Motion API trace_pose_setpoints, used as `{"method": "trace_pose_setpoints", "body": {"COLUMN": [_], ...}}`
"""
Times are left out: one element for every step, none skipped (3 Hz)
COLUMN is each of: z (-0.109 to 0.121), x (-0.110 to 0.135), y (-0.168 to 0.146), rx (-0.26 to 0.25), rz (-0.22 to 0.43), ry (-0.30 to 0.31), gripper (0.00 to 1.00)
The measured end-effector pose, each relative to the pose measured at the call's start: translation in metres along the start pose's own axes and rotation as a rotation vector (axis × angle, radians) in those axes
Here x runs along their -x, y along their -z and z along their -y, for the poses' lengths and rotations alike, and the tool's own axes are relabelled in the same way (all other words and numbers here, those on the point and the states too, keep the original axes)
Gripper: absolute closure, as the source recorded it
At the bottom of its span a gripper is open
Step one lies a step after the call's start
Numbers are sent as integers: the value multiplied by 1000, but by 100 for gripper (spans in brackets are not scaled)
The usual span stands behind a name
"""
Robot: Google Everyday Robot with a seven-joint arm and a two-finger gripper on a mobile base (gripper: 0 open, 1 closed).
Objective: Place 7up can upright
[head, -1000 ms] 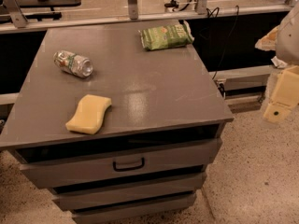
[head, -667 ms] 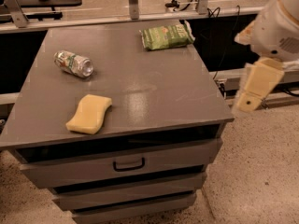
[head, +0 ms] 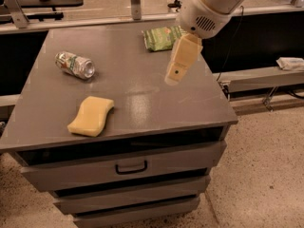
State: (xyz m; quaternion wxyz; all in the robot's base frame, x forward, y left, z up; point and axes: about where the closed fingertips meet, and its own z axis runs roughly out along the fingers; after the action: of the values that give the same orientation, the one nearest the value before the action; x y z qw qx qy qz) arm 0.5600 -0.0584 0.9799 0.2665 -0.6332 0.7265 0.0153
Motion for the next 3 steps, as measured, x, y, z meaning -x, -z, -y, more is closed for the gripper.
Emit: {"method": "trace_pose_setpoints", "body": {"z": [0, 12, 37], "x": [0, 20, 67], "y": [0, -17, -54], "rx": [0, 1, 5], "rz": [0, 73, 197], "ry": [0, -24, -80], "gripper": [0, 0, 0]}}
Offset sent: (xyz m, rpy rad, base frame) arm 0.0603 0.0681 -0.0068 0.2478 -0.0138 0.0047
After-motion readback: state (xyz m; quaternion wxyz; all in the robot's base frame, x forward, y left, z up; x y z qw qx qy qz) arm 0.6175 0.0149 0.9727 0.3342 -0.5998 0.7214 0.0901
